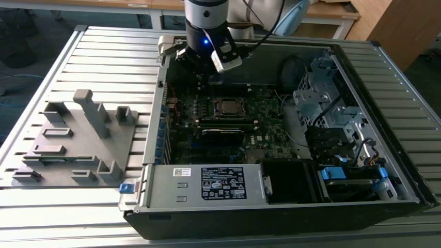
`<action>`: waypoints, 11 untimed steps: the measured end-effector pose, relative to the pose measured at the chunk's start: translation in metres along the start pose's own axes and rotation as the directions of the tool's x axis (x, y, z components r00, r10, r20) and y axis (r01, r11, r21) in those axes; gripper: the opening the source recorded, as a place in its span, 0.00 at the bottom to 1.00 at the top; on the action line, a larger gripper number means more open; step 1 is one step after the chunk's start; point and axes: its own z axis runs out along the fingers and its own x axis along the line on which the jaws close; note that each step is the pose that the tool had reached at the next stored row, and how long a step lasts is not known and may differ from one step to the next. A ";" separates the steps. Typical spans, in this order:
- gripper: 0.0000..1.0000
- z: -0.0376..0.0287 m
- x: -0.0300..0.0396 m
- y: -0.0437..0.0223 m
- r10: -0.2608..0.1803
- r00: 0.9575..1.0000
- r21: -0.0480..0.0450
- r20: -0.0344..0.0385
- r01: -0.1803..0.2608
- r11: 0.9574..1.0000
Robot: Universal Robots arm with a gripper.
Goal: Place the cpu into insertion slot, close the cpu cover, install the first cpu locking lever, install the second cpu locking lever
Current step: 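Install the first cpu locking lever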
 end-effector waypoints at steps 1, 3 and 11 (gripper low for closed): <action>0.10 0.0003 0.0000 0.0000 0.000 1.000 -0.014 0.000 0.000 1.000; 0.10 0.0008 0.0001 -0.0001 0.001 1.000 -0.044 -0.001 -0.001 0.999; 0.10 0.0042 0.0004 -0.0006 0.002 1.000 -0.099 -0.002 -0.002 0.995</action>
